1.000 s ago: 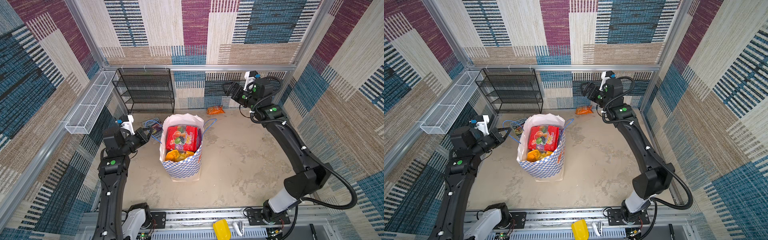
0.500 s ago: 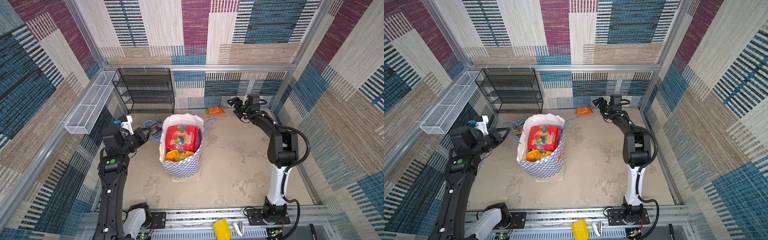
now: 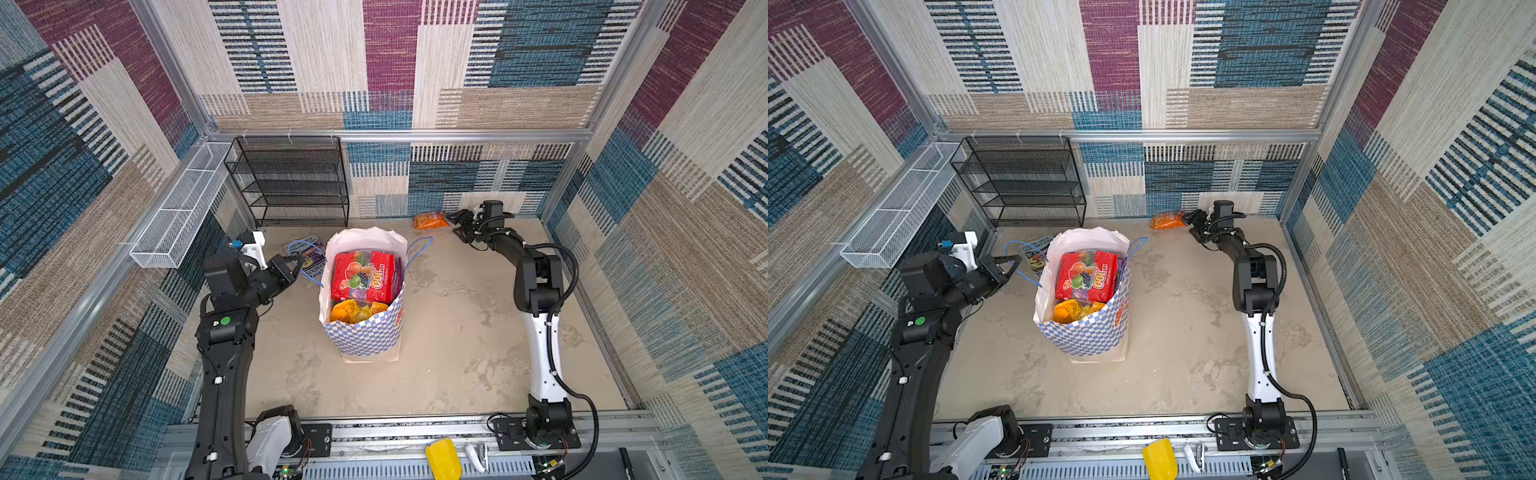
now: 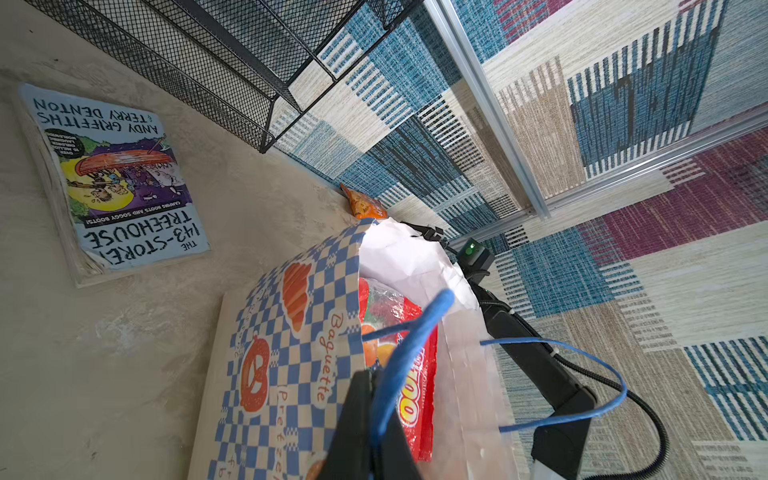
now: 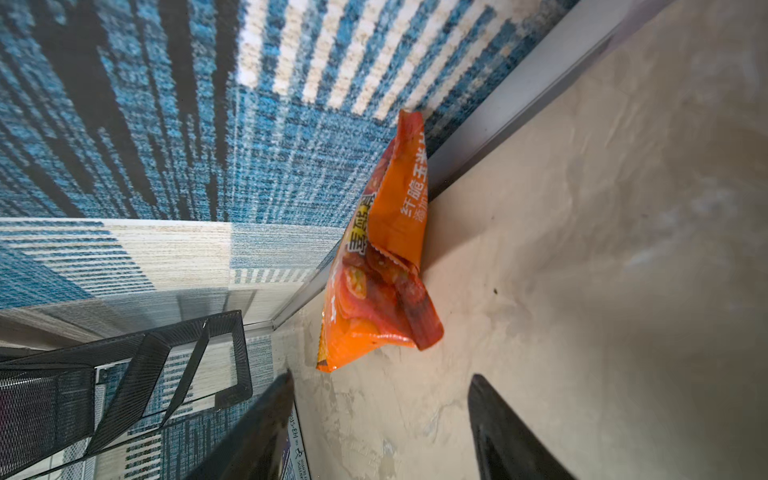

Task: Place the snacks into the paper bag
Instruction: 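Swing the right gripper toward the small orange chip bag and lower onto it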

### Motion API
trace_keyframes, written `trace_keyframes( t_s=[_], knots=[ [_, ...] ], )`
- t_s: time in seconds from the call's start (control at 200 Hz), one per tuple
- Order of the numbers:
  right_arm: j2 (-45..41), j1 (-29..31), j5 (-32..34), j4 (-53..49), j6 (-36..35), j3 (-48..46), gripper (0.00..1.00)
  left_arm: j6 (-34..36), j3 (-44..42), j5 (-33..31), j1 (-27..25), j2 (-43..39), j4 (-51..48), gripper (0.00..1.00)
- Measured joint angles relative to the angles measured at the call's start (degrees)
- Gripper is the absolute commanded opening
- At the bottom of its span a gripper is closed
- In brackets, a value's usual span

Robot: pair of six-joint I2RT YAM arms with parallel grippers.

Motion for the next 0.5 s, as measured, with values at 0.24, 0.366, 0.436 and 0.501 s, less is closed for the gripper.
trace_keyframes(
  t_s=[0.24, 0.366, 0.436, 0.501],
  knots=[
    [5.1, -0.1, -1.6, 0.5, 1.2, 5.9, 0.55, 0.0, 0.0, 0.0, 0.0, 0.3, 0.0, 0.00],
    [7.6, -0.1, -2.4, 0.5, 2.1, 8.6, 0.50, 0.0, 0.0, 0.0, 0.0, 0.3, 0.0, 0.00],
    [8.8, -0.1, -2.8, 0.7, 2.9, 9.9, 0.47, 0.0, 0.0, 0.0, 0.0, 0.3, 0.0, 0.00],
    [9.6, -0.1, -3.2, 0.8, 3.3, 10.7, 0.44, 0.0, 0.0, 0.0, 0.0, 0.3, 0.0, 0.00]
  ],
)
